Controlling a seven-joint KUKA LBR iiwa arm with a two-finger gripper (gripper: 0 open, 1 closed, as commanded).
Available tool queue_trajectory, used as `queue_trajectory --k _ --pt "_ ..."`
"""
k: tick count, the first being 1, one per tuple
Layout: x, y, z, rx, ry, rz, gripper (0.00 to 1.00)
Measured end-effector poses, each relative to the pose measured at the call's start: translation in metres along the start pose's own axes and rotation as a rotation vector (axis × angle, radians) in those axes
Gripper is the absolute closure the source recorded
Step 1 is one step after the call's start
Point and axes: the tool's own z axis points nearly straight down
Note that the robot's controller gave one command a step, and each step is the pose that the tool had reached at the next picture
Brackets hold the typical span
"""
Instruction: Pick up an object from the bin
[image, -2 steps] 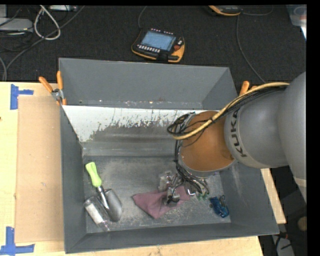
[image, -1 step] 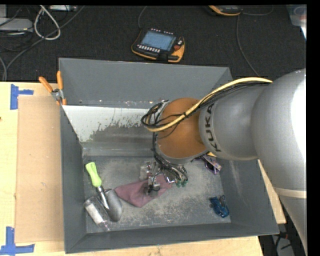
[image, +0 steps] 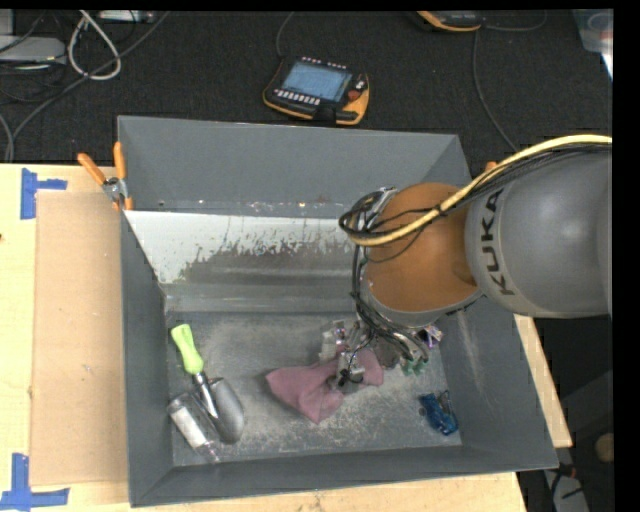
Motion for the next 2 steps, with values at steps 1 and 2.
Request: queue_trajectory --k 1,2 --pt "0.000 0.000 0.000 0.000 0.000 0.001 1.00" --pt "0.008 -0.008 -0.107 -0.001 0.004 0.005 1.00"
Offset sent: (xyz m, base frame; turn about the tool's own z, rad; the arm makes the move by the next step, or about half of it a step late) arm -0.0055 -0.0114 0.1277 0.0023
